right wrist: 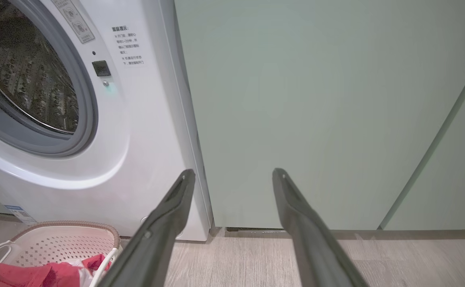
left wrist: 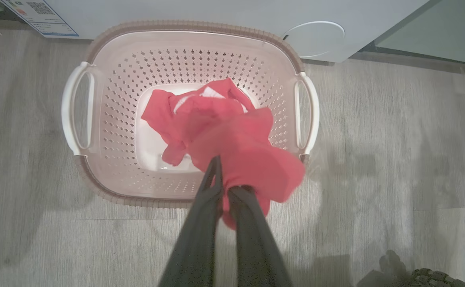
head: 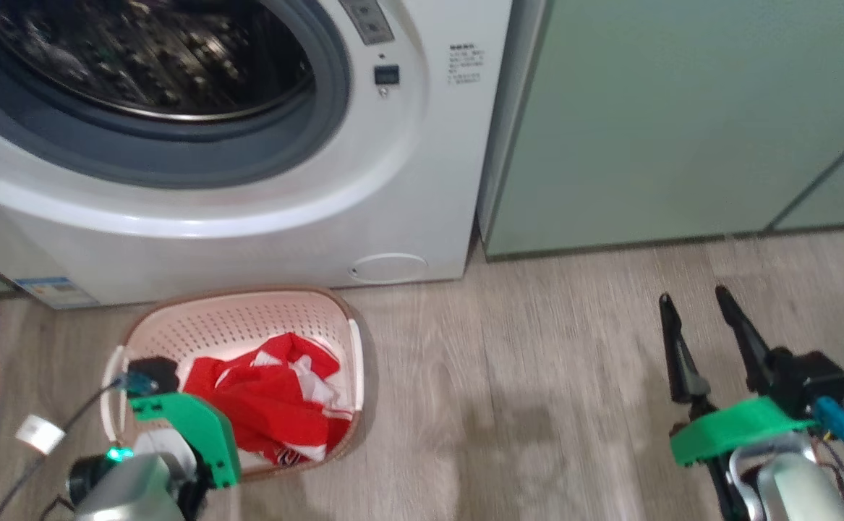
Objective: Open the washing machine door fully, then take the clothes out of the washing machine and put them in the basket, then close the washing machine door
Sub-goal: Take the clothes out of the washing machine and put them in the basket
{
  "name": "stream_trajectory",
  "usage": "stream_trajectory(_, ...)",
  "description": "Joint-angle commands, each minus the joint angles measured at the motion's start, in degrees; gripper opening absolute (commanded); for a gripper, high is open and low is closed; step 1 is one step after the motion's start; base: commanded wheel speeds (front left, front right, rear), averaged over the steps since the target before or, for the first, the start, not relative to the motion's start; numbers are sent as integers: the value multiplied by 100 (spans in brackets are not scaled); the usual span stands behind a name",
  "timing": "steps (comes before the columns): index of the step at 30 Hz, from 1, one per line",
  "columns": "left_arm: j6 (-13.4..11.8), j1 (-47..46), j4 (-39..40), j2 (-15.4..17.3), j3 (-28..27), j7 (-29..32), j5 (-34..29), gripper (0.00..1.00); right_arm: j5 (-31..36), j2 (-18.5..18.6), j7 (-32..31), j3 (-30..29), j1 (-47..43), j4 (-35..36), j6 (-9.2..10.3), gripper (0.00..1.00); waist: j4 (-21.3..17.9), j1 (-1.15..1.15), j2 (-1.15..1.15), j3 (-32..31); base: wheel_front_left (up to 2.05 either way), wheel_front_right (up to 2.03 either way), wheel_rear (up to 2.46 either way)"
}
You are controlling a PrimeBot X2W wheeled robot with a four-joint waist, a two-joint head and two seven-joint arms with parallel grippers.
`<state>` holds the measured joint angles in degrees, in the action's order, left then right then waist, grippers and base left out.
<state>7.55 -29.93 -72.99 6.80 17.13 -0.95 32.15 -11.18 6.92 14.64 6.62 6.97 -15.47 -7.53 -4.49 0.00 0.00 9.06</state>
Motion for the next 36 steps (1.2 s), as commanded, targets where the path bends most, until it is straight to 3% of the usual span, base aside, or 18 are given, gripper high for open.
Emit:
stream_trajectory(1,-7,-318,76,248,-207,-73,55,0,-26,83,36,108,248,224,4,100,-152,0,0,256,0,0,0)
stream_trajectory(13,-427,-968,-47,548,-411,-343,226,0,8,53,36,129,812,388,4,100,-584,0,0,1462,0,0,0)
stream_trajectory(20,-693,-1119,-81,640,-421,-371,245,2,4,-32,36,25,1081,459,4,100,-717,0,0,1855,0,0,0)
stream_trajectory(21,-738,-1124,-84,647,-409,-364,236,16,7,-41,36,17,1094,461,4,100,-725,0,0,1867,0,0,0)
stream_trajectory(22,-738,-1124,-84,647,-409,-364,236,16,7,-41,36,17,1094,461,4,100,-725,0,0,1867,0,0,0)
stream_trajectory(23,-763,-1124,-86,654,-401,-392,230,41,11,-50,36,9,1103,463,4,100,-732,0,0,1871,0,0,0)
stream_trajectory(24,-776,-1120,-87,657,-403,-468,233,89,15,-57,36,-4,1107,464,4,100,-734,0,0,1865,0,0,0)
stream_trajectory(25,-776,-1109,-88,649,-412,-558,245,100,18,-62,36,-21,1104,463,4,100,-728,0,0,1840,0,0,0)
stream_trajectory(36,-536,-744,-87,469,-326,-1183,250,100,12,-39,36,-12,812,330,4,100,-477,0,0,945,0,0,0)
